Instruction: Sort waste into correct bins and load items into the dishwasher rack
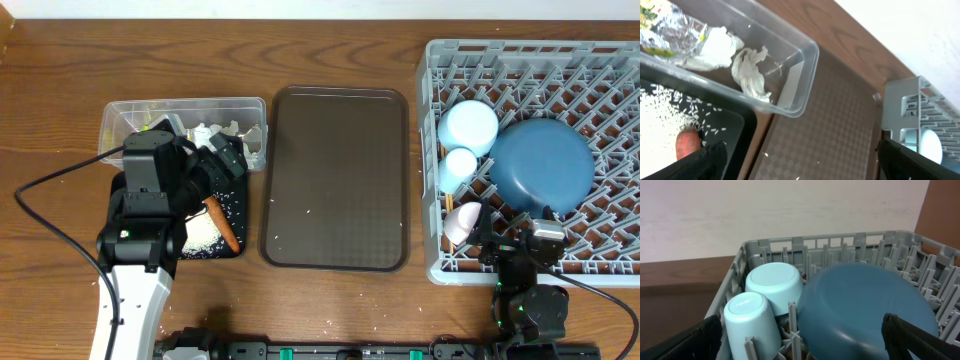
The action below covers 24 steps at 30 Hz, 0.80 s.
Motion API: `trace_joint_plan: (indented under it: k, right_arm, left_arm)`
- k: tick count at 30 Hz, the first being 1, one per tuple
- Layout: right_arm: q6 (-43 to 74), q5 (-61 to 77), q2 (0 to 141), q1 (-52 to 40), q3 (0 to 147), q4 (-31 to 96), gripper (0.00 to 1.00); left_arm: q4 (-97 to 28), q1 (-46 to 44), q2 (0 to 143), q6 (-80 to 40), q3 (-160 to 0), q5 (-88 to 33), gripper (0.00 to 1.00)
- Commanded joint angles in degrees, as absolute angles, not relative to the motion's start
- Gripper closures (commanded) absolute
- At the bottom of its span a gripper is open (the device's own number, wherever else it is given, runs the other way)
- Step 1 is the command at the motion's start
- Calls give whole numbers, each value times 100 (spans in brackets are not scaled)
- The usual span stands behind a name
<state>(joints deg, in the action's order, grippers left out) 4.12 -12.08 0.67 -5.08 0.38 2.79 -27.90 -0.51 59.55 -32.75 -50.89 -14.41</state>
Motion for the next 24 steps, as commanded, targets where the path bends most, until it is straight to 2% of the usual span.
trace_joint_plan:
  k: [1, 17, 24]
  right_arm:
    - [421, -1282, 32, -456, 30, 303, 1]
    - [421, -1282, 38, -456, 32, 303, 1]
    - [421, -1282, 38, -456, 30, 303, 1]
  left_arm:
    - [-2808, -62, 6027, -3175, -5089, -1387, 2]
    - [-2825, -62, 5937, -3175, -5089, -1387, 2]
    - [-2825, -62, 5098, -3175, -5089, -1389, 2]
